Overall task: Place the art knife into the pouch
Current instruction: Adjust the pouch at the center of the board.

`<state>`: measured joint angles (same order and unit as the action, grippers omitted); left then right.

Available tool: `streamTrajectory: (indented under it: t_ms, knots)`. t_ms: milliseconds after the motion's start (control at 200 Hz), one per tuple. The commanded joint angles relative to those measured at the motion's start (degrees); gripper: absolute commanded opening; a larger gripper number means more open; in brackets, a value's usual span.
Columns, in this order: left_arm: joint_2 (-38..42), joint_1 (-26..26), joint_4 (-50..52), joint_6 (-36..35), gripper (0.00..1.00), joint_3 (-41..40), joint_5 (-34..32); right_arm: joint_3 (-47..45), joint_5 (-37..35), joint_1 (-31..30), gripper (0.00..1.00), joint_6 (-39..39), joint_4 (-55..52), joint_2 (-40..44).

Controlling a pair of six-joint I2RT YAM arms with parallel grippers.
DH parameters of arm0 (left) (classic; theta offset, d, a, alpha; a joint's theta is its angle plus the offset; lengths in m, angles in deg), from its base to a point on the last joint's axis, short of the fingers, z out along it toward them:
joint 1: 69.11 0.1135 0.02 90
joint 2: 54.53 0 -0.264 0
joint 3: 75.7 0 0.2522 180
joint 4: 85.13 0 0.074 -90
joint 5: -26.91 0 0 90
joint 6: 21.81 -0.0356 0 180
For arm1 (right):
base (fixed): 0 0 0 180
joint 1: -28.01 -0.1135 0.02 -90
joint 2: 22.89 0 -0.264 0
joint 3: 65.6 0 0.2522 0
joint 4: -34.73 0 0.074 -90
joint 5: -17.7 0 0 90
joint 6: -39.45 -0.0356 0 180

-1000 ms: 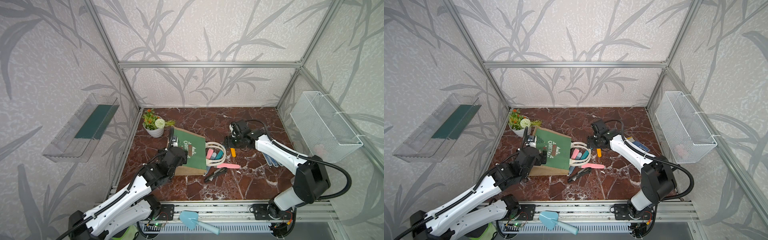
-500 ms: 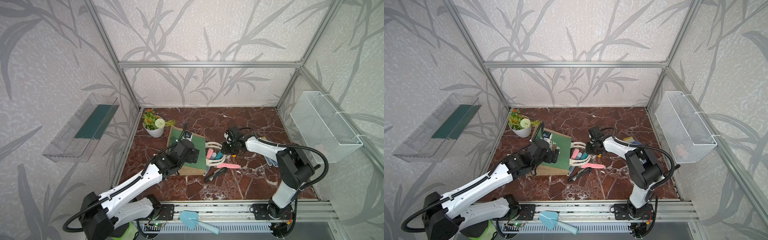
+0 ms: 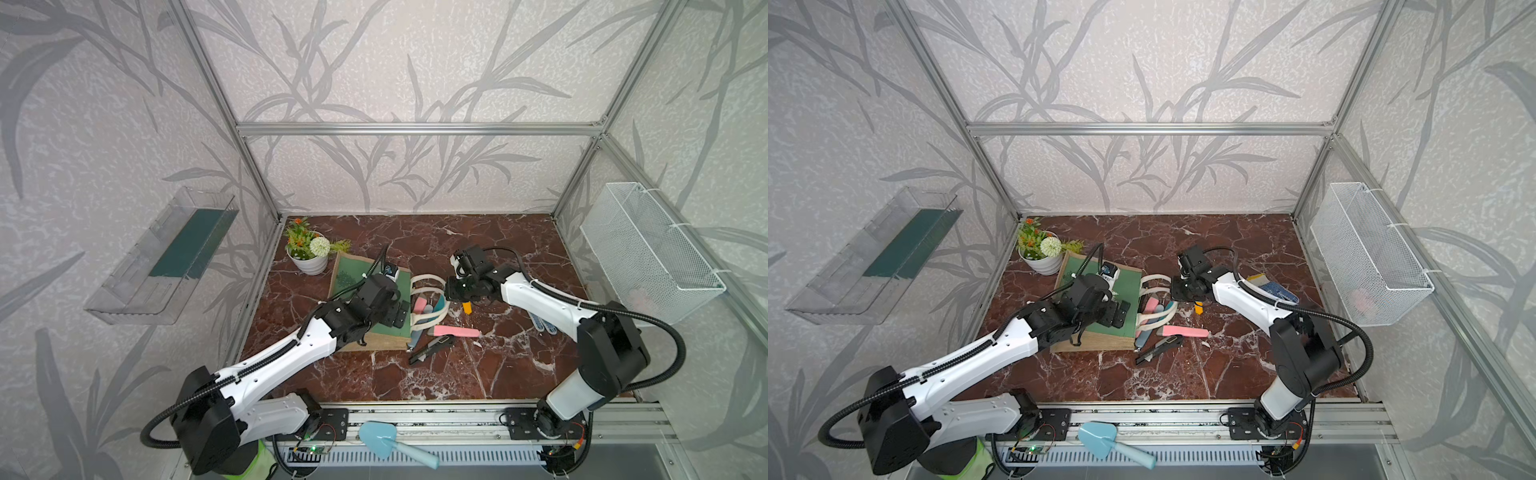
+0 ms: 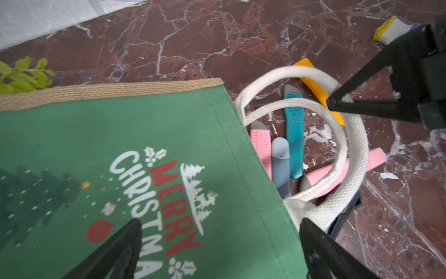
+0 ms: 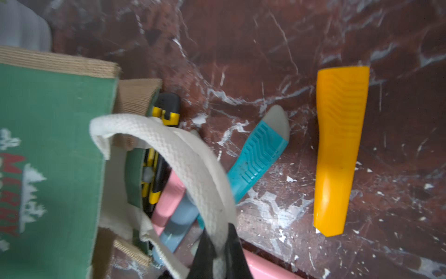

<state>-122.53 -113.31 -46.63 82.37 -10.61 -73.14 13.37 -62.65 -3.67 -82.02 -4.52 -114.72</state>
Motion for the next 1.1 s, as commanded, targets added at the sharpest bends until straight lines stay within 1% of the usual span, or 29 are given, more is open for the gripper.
streamTrajectory:
  t_ms: [0,130,320,550,610,685,740,765,820,840,865,910,1019,1094]
  knots:
    - [-1.0,-0.2,-2.5,-3.4,0.99,2.0,6.8,1.8,1.1,-0.5,0.01,-0.3,-2.3,2.7]
    - [-2.8,-0.2,-2.7,-5.3,0.99,3.4,12.5,2.5,1.6,-0.9,0.00,-0.6,-2.5,3.1]
    - [-4.7,-0.5,-3.7,-6.4,0.99,4.4,17.9,3.2,2.8,-0.9,0.00,-0.6,-2.0,3.8]
    - [-8.7,-1.3,-5.1,-6.5,0.99,5.2,17.2,4.9,6.0,-1.0,0.00,-1.0,-1.7,4.2]
    - [-9.9,-1.6,-5.3,-7.0,0.96,5.7,17.2,5.3,6.4,-0.9,0.01,-1.0,-2.0,4.5]
    - [-11.8,-2.1,-5.0,-7.7,0.90,6.8,16.7,5.6,6.9,-1.0,0.01,-1.1,-2.2,5.2]
    - [-13.3,-2.4,-4.6,-7.8,0.83,7.7,15.3,5.7,7.2,-1.0,0.01,-1.1,-2.2,5.8]
    - [-14.1,-2.5,-4.4,-7.8,0.79,8.2,14.4,5.6,7.3,-0.9,0.01,-1.2,-2.3,6.1]
    - [-15.5,-2.7,-3.8,-7.4,0.64,9.2,12.3,5.5,7.4,-1.0,0.01,-1.2,-2.3,6.6]
    - [-15.9,-2.8,-3.6,-7.2,0.55,9.5,11.4,5.5,7.3,-0.9,0.01,-1.3,-2.4,6.7]
    - [-16.4,-2.9,-3.4,-6.8,0.46,9.8,10.2,5.3,7.2,-1.0,0.01,-1.3,-2.5,6.8]
    - [-17.1,-3.0,-3.1,-6.3,0.36,10.5,8.4,5.1,7.2,-0.9,0.01,-1.4,-2.4,7.1]
    - [-17.8,-3.1,-2.1,-6.2,0.20,11.9,7.2,4.4,7.9,-0.9,0.01,-1.7,-1.8,7.6]
    - [-17.9,-3.2,-1.4,-6.3,0.15,12.6,7.2,4.2,8.2,-0.9,0.01,-1.9,-1.6,7.8]
